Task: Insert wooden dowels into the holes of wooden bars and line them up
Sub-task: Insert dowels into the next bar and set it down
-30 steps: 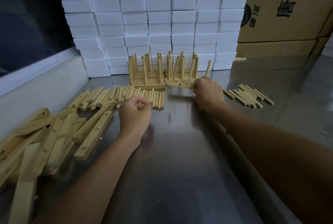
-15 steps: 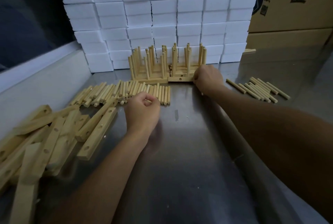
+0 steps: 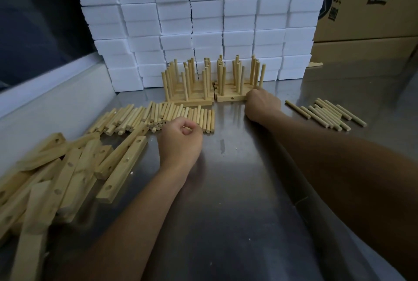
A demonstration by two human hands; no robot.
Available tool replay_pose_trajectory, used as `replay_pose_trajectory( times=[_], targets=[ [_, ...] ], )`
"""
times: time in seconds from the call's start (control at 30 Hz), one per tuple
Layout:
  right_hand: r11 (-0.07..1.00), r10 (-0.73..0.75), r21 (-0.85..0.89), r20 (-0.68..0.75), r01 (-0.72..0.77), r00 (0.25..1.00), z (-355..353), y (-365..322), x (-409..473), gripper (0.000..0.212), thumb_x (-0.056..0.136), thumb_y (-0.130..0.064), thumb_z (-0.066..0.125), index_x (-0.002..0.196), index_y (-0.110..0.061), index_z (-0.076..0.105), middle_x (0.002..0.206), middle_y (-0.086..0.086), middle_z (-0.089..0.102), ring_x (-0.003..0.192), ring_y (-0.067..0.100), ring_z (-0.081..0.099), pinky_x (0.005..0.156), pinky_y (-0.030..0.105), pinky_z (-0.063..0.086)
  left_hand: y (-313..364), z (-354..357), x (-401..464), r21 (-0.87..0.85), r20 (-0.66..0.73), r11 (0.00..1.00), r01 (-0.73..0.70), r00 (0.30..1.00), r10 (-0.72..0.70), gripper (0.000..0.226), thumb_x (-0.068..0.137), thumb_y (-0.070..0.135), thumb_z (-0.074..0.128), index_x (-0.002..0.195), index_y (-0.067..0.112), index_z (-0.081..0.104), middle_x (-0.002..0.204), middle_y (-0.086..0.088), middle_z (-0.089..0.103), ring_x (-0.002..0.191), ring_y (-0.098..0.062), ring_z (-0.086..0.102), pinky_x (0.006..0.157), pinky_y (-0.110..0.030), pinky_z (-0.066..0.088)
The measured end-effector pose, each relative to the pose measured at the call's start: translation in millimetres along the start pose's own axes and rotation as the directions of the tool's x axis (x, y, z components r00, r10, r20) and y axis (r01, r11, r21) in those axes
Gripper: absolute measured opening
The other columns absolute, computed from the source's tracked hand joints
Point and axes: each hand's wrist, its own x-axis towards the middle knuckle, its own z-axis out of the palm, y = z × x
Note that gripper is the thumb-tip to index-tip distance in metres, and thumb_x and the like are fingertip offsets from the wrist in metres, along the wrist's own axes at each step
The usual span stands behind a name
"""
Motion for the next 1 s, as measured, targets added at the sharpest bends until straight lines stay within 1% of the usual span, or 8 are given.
replay_pose_trajectory(
  times=[0.23, 0.4, 0.53, 0.63, 0.73, 0.83, 0.93, 1.0],
  targets=[
    [0.999, -0.049, 0.006, 0.015, 0.049, 0.999, -1, 2, -9, 0.038, 0.096, -0.009, 0.046, 0.133, -0.006, 0.048, 0.142, 0.011, 0.041, 0.110, 0.038, 0.057, 0.078, 0.040, 0.042, 1, -1, -1, 0.003, 0.013, 1.000, -0.002, 1.000, 0.002, 0.017, 0.084, 0.014, 0.063, 0.073, 0.025, 0.067, 0.065, 0.000, 0.066, 0.062, -0.015, 0.063, 0.054, -0.027, 0.047],
    [0.998, -0.047, 0.041, -0.027, 0.048, 0.999, -3, -6, -28, 0.036, 0.092, -0.014, 0.056, 0.128, -0.011, 0.051, 0.129, 0.012, 0.049, 0.104, 0.033, 0.057, 0.075, 0.036, 0.042, 2, -1, -2, 0.000, 0.018, 1.000, 0.004, 1.000, -0.004, 0.017, 0.083, 0.013, 0.062, 0.072, 0.024, 0.068, 0.063, 0.002, 0.065, 0.060, -0.011, 0.060, 0.052, -0.023, 0.040],
    [0.992, -0.083, 0.097, -0.019, 0.085, 0.996, -1, -13, -54, 0.029, 0.094, -0.016, 0.054, 0.123, -0.012, 0.057, 0.123, 0.009, 0.056, 0.107, 0.028, 0.057, 0.086, 0.037, 0.048, 4, -2, -4, 0.001, 0.026, 1.000, 0.000, 1.000, 0.000, 0.017, 0.085, 0.014, 0.061, 0.073, 0.024, 0.068, 0.065, 0.001, 0.065, 0.061, -0.012, 0.060, 0.053, -0.023, 0.041],
    [0.985, -0.086, 0.161, 0.127, 0.065, 0.988, -9, -15, -66, 0.028, 0.095, -0.019, 0.054, 0.121, -0.010, 0.058, 0.124, 0.011, 0.055, 0.105, 0.025, 0.056, 0.092, 0.037, 0.050, 3, -3, -5, 0.004, 0.040, 1.000, -0.014, 0.999, 0.014, 0.016, 0.086, 0.014, 0.061, 0.074, 0.023, 0.068, 0.068, 0.000, 0.067, 0.065, -0.014, 0.062, 0.054, -0.025, 0.043],
    [0.969, -0.152, 0.233, 0.307, 0.081, 0.939, -19, -13, -82, 0.036, 0.098, -0.036, 0.050, 0.124, -0.011, 0.056, 0.128, 0.012, 0.052, 0.110, 0.027, 0.055, 0.099, 0.043, 0.047, 1, -5, -5, 0.012, 0.036, 1.000, -0.025, 0.999, 0.024, 0.017, 0.086, 0.013, 0.061, 0.075, 0.022, 0.068, 0.068, -0.001, 0.067, 0.064, -0.013, 0.063, 0.054, -0.024, 0.043],
    [0.959, -0.198, 0.242, 0.191, 0.150, 0.961, -19, -5, -105, 0.039, 0.098, -0.048, 0.045, 0.117, -0.016, 0.059, 0.124, 0.004, 0.053, 0.107, 0.024, 0.054, 0.094, 0.041, 0.047, 0, -6, -4, 0.069, 0.034, 0.996, -0.058, 0.998, 0.056, 0.017, 0.087, 0.012, 0.062, 0.074, 0.022, 0.067, 0.063, 0.003, 0.065, 0.058, -0.006, 0.060, 0.051, -0.018, 0.039],
    [0.945, -0.159, 0.305, 0.114, 0.118, 0.981, -21, -2, -114, 0.035, 0.096, -0.046, 0.051, 0.114, -0.018, 0.062, 0.121, 0.003, 0.057, 0.101, 0.022, 0.056, 0.082, 0.036, 0.047, 7, -7, -2, 0.181, 0.032, 0.975, -0.132, 0.991, 0.129, 0.019, 0.087, 0.013, 0.063, 0.071, 0.024, 0.065, 0.057, 0.009, 0.059, 0.053, 0.000, 0.054, 0.047, -0.014, 0.033],
    [0.931, -0.138, 0.353, 0.104, 0.093, 0.985, -23, -2, -115, 0.034, 0.096, -0.043, 0.055, 0.119, -0.020, 0.063, 0.126, 0.002, 0.058, 0.105, 0.021, 0.057, 0.084, 0.035, 0.047, 12, -13, 4, 0.291, -0.007, 0.940, -0.177, 0.982, 0.187, 0.021, 0.086, 0.013, 0.064, 0.069, 0.025, 0.062, 0.060, 0.011, 0.058, 0.056, 0.001, 0.052, 0.048, -0.016, 0.033]
  ],
)
